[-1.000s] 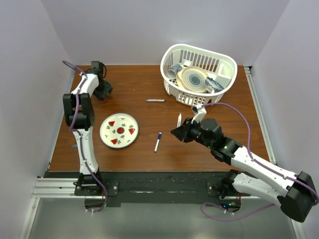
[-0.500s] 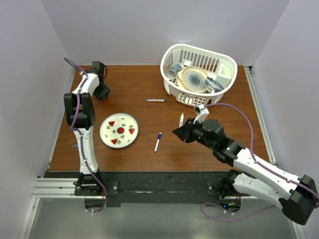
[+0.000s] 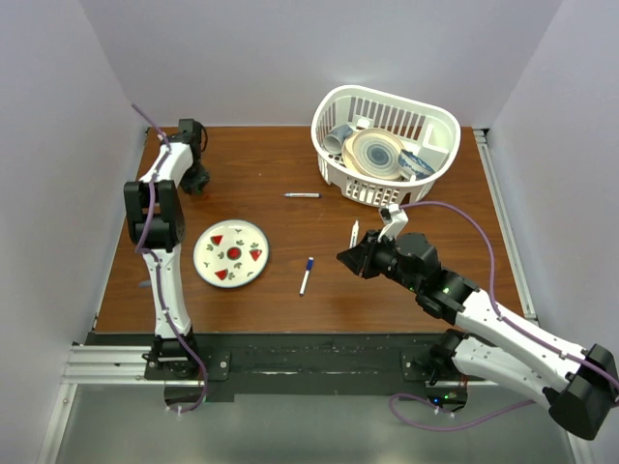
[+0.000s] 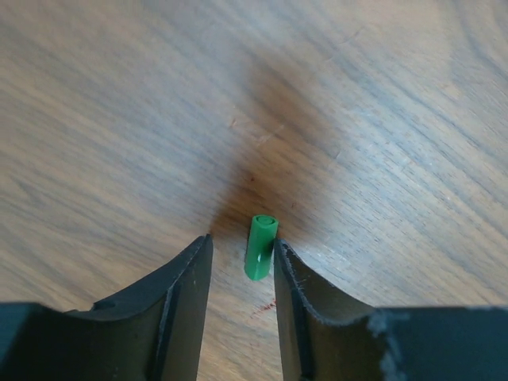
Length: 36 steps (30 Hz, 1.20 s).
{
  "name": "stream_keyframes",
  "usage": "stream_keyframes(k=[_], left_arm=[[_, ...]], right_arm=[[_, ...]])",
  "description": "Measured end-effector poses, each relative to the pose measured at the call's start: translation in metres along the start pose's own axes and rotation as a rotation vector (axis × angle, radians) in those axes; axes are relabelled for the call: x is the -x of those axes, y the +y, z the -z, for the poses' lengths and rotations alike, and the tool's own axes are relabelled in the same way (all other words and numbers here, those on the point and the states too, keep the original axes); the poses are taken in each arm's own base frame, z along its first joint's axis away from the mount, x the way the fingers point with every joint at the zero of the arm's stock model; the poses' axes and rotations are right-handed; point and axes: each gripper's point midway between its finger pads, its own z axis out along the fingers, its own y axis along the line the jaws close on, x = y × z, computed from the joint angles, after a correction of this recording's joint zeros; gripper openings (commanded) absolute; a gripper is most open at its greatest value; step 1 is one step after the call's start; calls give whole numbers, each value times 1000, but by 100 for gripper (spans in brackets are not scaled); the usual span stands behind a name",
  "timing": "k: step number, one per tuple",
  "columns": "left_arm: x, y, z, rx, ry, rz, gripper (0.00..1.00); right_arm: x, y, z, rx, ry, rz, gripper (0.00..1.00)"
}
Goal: Insert the pens into the pen caps
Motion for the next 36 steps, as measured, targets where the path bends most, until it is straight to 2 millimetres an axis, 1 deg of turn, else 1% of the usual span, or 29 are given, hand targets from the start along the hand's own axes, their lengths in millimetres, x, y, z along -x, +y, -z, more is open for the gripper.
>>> stream_keyframes(k=[2, 6, 9, 13, 16, 17, 19, 22, 23, 24, 31, 33, 36], left_arm=[[3, -1, 0, -8, -11, -29, 33], [5, -1, -1, -16, -21, -74, 19], [4, 0, -3, -15, -23, -94, 19], [3, 0, -4, -15, -33, -102, 24], [-1, 2, -5, -12, -39, -107, 28], [-2, 3, -4, -11, -41, -108, 31], [-5, 5, -3, -9, -41, -111, 33], [-5, 6, -3, -8, -44, -110, 22], [-5, 6, -3, -9, -47, -109, 9], [-5, 6, -3, -10, -49, -108, 0], [-7, 7, -1, -16, -53, -114, 0], [-12, 7, 4, -33, -40, -117, 0], [-32, 3, 21, -101, 2, -131, 0]], right_arm=[[0, 0, 0, -1, -1, 0, 0], [0, 0, 0, -2, -1, 0, 0], [0, 0, 0, -2, 0, 0, 0], [0, -1, 0, -3, 1, 0, 0], [0, -1, 1, -4, 2, 0, 0], [0, -1, 1, -4, 2, -1, 0], [1, 0, 3, -1, -1, -1, 0], [3, 2, 5, 5, -7, -2, 0], [3, 2, 6, 5, -8, -4, 0], [4, 3, 8, 6, -11, -5, 0], [3, 2, 10, 3, -9, -5, 0], [2, 1, 9, 2, -4, -5, 0], [-1, 1, 5, 4, 11, -5, 0]])
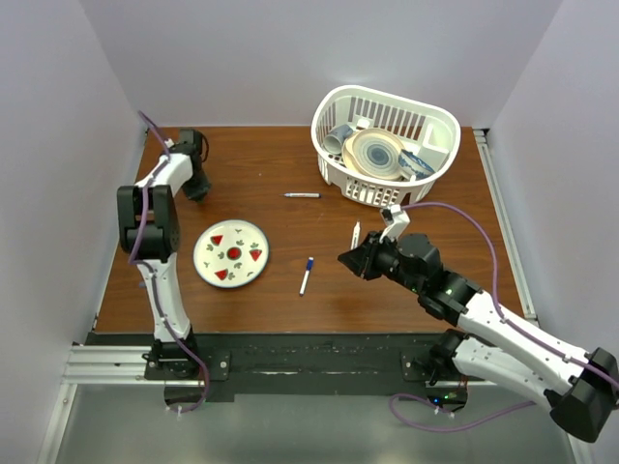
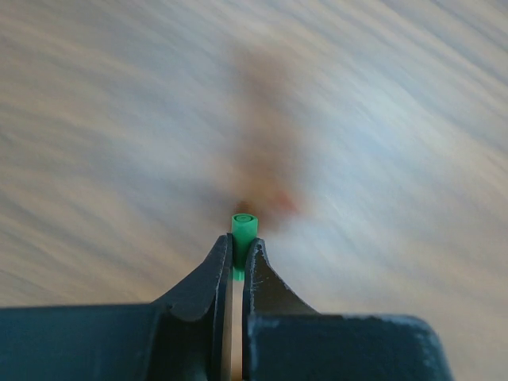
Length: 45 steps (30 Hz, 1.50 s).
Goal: Insert the pens into the pen caps
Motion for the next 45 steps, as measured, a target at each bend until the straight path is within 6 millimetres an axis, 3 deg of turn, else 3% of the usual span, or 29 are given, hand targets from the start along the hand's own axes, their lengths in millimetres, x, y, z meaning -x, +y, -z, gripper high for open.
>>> stream_keyframes(k=[2, 4, 9, 12, 15, 19, 21, 31, 34, 45], left_arm=[[-10, -14, 20, -78, 7, -8, 0], [-19, -40, 53, -204, -23, -20, 0], [-45, -128, 168, -648, -154, -83, 0], [-79, -166, 230, -955, -182, -99, 0], [-117, -184, 262, -1168, -144, -95, 0], [-169, -200, 289, -1366, -35, -108, 0], [-183, -202, 303, -1441, 1, -108, 0], [-176, -187, 375, -1708, -76, -92, 0], [-177, -186, 379, -1729, -77, -95, 0], [-190, -181, 364, -1702, -29, -78, 0]], right_arm=[[-3, 3, -3, 17, 16, 0, 0], [-6, 9, -8, 55, 28, 4, 0], [-19, 24, -18, 178, 65, 17, 0], [-29, 31, -24, 245, 91, 17, 0], [-37, 37, -32, 296, 119, 9, 0], [-51, 43, -45, 353, 177, -15, 0], [-57, 43, -50, 367, 200, -28, 0], [-58, 50, -57, 408, 203, -59, 0], [-56, 51, -57, 414, 195, -61, 0], [-56, 52, -57, 415, 194, -68, 0]])
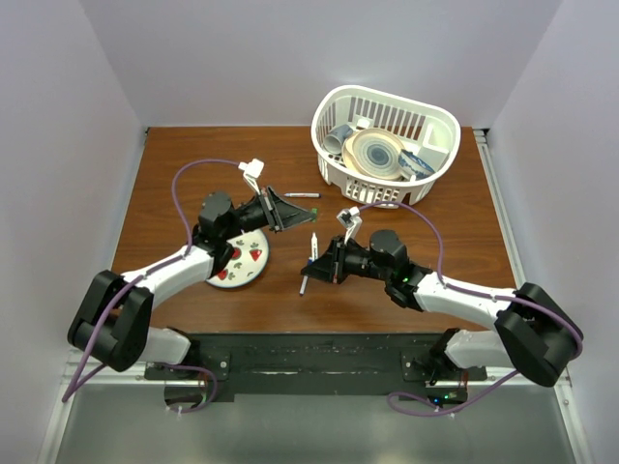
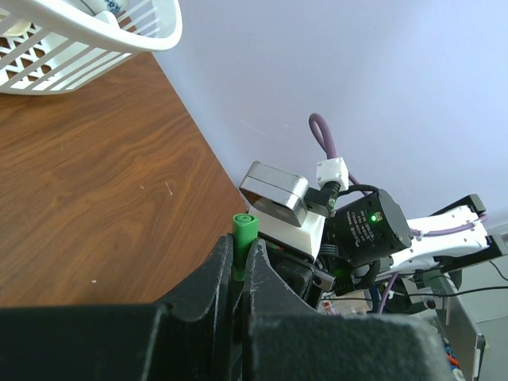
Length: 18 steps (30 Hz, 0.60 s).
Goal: Insert the pens into the pen caps
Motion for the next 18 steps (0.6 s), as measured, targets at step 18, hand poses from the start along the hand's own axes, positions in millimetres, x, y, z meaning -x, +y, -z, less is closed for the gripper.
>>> stream_keyframes(k=[18], left_arm=[[-18, 4, -4, 25, 20, -10, 0]], right_arm=[[5, 2, 2, -9, -23, -3, 0]])
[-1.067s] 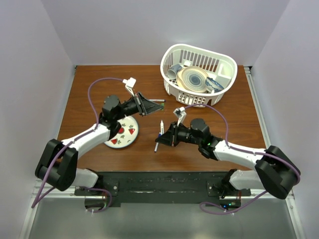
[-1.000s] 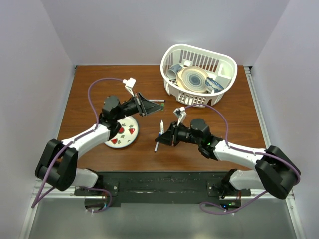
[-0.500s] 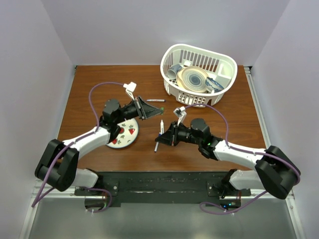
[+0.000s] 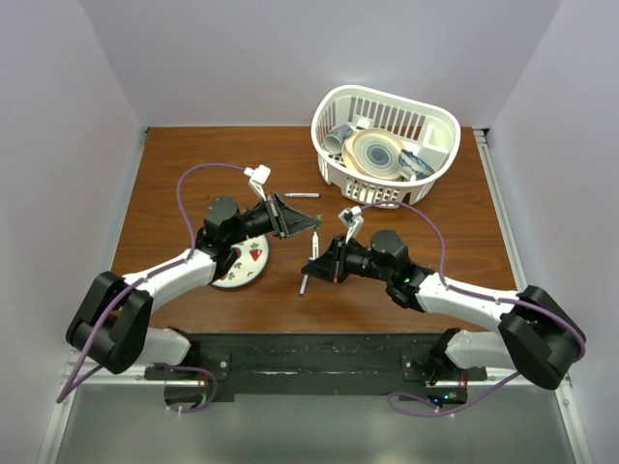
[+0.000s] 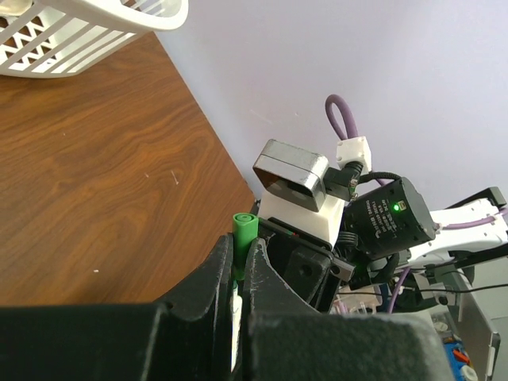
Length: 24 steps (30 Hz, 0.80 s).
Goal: Insert the pens into the pen caps
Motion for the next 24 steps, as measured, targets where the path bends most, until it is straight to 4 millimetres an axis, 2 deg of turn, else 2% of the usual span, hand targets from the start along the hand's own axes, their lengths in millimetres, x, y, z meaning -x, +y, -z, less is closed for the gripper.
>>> stream_keyframes(k=[24], left_arm=[[-1, 8, 1, 57, -12, -13, 0]], right_arm=[[-1, -1, 4, -19, 3, -7, 0]])
